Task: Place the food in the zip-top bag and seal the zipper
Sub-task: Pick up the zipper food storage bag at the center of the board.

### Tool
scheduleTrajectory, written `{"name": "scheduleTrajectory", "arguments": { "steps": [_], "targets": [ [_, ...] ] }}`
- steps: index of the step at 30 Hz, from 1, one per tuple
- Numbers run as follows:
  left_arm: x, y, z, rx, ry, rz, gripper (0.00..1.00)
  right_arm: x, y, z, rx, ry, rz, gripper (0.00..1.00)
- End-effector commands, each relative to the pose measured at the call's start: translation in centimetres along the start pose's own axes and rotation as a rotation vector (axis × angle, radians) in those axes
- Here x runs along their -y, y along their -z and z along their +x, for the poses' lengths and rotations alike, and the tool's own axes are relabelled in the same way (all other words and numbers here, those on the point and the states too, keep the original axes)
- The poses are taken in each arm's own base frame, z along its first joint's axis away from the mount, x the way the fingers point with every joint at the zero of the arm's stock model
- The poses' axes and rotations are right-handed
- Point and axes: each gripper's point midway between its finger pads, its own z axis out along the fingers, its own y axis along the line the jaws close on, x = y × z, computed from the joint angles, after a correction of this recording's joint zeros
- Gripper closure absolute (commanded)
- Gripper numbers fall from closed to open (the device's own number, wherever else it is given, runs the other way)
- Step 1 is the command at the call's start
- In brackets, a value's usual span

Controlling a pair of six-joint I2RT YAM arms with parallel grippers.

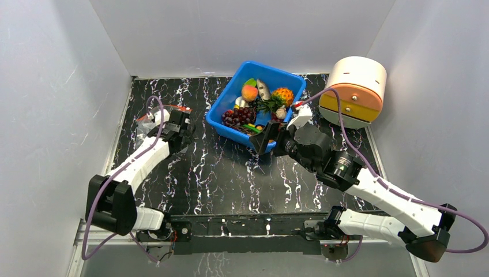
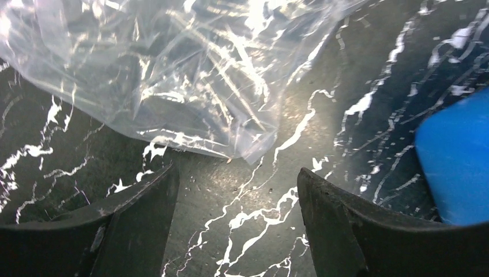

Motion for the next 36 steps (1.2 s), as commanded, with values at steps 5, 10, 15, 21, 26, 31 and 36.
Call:
{"name": "scheduleTrajectory", "arguments": {
  "steps": [5, 10, 15, 21, 26, 31, 36],
  "targets": [
    [1.2, 1.4, -2.8, 0.055, -0.286, 0.088, 0.28, -2.0, -0.2, -1.4, 0.047, 0.016, -0.083, 0.02],
    [1.4, 0.2, -3.3, 0.015, -0.503, 0.036, 0.28, -2.5, 0.0, -1.8, 0.054, 0.029, -0.104, 0.02],
    [1.7, -1.3, -3.4, -0.009, -0.671, 0.009, 0.27, -3.0, 0.3, -2.1, 0.070, 0.030, -0.138, 0.02],
    [2.2, -2.9, -5.0, 0.058, -0.751, -0.044, 0.21, -3.6, 0.7, -2.6, 0.083, 0.048, -0.171, 0.02],
    [1.3, -6.3, -5.3, 0.087, -0.794, -0.206, 0.30, -3.4, 1.5, -3.3, 0.110, 0.047, -0.170, 0.02],
    [1.4, -6.3, -6.3, 0.133, -0.798, -0.229, 0.73, -3.6, 1.8, -3.3, 0.113, 0.034, -0.189, 0.02],
    [1.6, -4.4, -6.8, 0.131, -0.758, -0.188, 1.00, -3.7, 1.8, -3.1, 0.103, 0.029, -0.190, 0.02]
  ]
}}
